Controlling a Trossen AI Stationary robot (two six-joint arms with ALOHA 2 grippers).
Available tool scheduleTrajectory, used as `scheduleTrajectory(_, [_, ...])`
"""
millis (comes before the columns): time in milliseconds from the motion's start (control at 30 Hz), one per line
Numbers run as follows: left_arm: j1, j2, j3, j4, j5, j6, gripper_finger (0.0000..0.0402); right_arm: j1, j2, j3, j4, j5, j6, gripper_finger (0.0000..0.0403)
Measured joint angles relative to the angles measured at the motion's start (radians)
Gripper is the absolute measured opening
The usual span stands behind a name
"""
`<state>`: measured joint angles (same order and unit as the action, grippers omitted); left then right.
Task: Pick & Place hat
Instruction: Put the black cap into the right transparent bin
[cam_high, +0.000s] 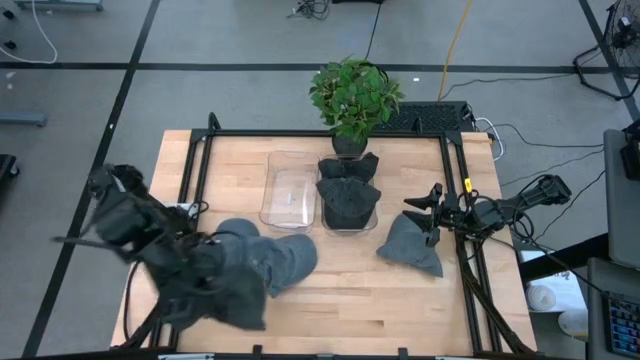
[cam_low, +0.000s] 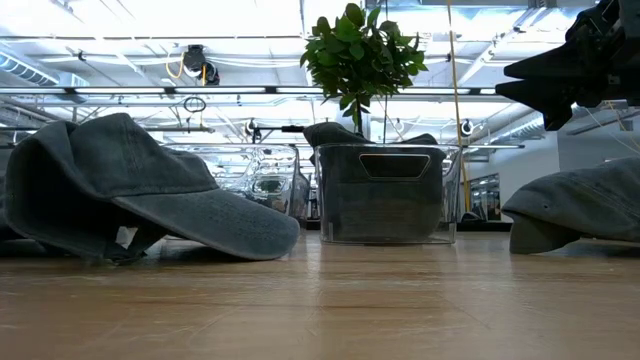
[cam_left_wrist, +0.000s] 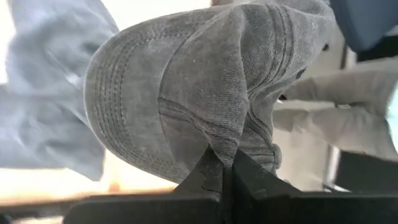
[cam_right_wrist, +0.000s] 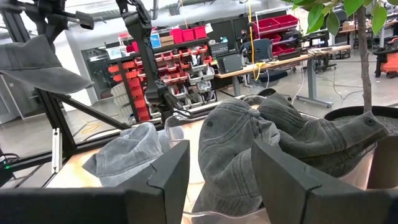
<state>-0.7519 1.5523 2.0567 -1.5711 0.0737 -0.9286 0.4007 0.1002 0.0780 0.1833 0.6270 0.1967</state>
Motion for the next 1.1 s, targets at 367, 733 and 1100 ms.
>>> scheduleTrajectory(367, [0.241,0.040,0.001,0.000,0.027,0.363,0.0000,0.000,0.000,0.000,0.000,0.000,0.000,0.0160])
scheduleTrajectory(733, [0.439,0.104,0.000,0.000,-0.033,0.655,0.0000,0.000,0.000,0.000,0.000,0.000,0.000,0.0160])
scheduleTrajectory(1100, [0.564,0.267,0.044,-0.002,-0.174,0.759,0.0000,0.000,0.000,0.000,0.000,0.000,0.000,0.0160])
